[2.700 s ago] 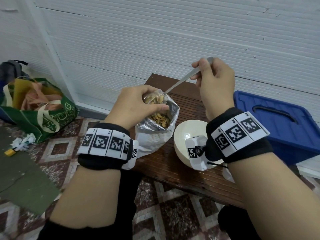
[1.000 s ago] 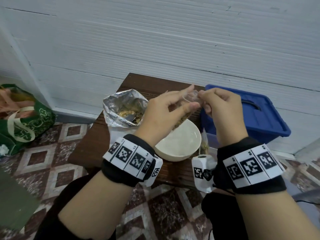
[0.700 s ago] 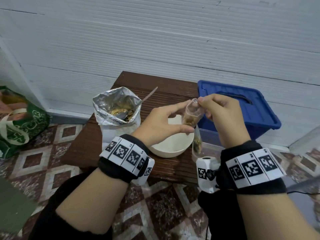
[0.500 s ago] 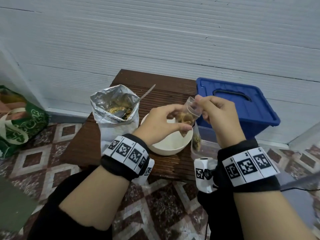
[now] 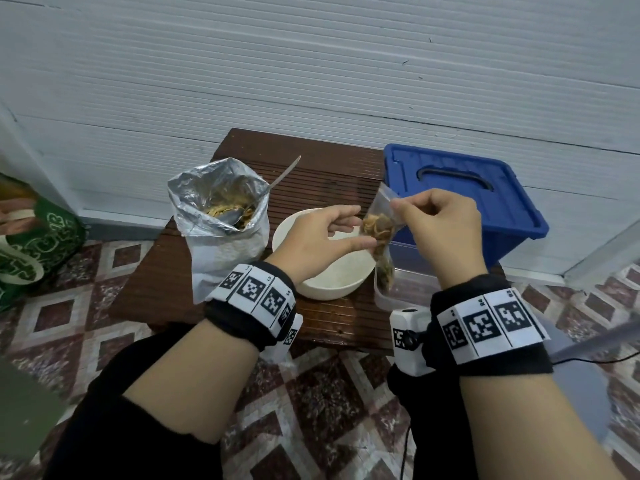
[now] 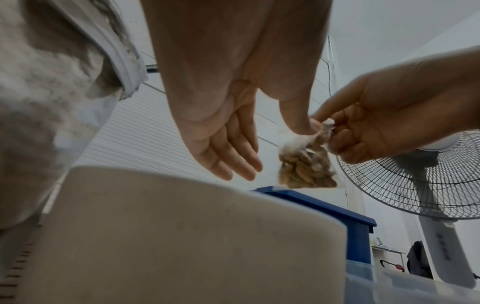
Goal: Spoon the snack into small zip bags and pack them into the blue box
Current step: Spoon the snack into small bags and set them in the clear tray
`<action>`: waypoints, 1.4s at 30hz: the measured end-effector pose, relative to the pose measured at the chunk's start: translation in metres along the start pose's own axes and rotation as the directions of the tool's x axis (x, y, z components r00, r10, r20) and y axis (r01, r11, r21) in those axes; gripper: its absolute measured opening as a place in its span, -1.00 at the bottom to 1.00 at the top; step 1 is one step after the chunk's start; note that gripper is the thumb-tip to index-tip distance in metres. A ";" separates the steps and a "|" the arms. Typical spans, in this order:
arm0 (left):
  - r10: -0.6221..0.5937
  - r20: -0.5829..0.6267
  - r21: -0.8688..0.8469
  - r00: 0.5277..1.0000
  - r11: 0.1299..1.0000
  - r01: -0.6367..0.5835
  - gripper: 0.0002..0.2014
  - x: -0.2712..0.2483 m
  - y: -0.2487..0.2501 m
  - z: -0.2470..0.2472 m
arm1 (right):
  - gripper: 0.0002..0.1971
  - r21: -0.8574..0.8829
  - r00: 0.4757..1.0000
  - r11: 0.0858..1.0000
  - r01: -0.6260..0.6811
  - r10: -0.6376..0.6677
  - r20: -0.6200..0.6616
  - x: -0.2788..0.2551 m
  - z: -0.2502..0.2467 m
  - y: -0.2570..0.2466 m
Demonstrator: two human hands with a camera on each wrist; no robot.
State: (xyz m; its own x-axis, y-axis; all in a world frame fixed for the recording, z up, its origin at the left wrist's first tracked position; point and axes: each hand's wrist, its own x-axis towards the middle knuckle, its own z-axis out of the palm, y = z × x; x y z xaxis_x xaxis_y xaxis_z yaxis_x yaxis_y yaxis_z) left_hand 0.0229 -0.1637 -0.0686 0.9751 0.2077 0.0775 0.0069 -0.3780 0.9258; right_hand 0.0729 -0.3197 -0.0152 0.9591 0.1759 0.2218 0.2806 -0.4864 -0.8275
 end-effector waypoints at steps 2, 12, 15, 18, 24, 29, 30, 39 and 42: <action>-0.021 -0.042 0.017 0.999 1.000 0.021 -0.48 0.002 -0.004 -0.002 | -0.85 -0.005 0.997 0.999 -0.046 0.046 -0.062 0.004 -0.007 0.007; -0.111 -0.155 0.095 0.982 0.987 0.126 -0.62 0.009 -0.019 -0.016 | -0.77 -0.196 0.955 0.935 -0.296 0.287 -0.077 0.011 -0.002 0.051; -0.132 -0.139 0.102 0.981 0.984 0.147 -0.63 0.009 -0.021 -0.016 | -0.82 -0.223 0.945 0.919 -0.326 0.323 -0.048 0.011 0.005 0.058; -0.145 -0.132 0.095 0.981 0.983 0.158 -0.62 0.009 -0.024 -0.014 | -0.83 -0.246 0.937 0.906 -0.343 0.347 -0.029 0.009 0.011 0.063; -0.131 -0.110 0.184 0.985 0.971 0.150 -0.59 0.008 -0.028 -0.014 | -0.78 -0.230 0.911 0.888 -0.398 0.412 0.015 0.007 0.018 0.065; -0.085 -0.028 0.454 0.996 0.887 0.089 -0.48 0.008 -0.034 -0.008 | -0.72 -0.190 0.913 0.898 -0.397 0.407 0.017 0.007 0.012 0.065; -0.087 -0.006 0.501 0.996 0.862 0.079 -0.45 0.009 -0.036 -0.007 | -0.72 -0.183 0.917 0.902 -0.392 0.400 0.009 0.007 0.012 0.065; -0.178 0.049 0.726 0.983 0.682 0.087 -0.38 0.014 -0.035 0.002 | -0.76 -0.173 0.947 0.932 -0.320 0.320 -0.026 0.007 0.011 0.061; -0.126 -0.020 0.689 0.992 0.717 0.105 -0.51 0.015 -0.037 0.003 | -0.78 -0.180 0.953 0.936 -0.303 0.303 -0.028 0.007 0.011 0.059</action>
State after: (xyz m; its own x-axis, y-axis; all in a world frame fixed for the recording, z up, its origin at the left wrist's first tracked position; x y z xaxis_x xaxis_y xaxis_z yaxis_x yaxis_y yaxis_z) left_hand 0.0383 -0.1492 -0.1023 0.9620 0.2712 -0.0323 0.2596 -0.8711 0.4169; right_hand 0.0956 -0.3377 -0.0681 0.9997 -0.0037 -0.0245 -0.0208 -0.6623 -0.7490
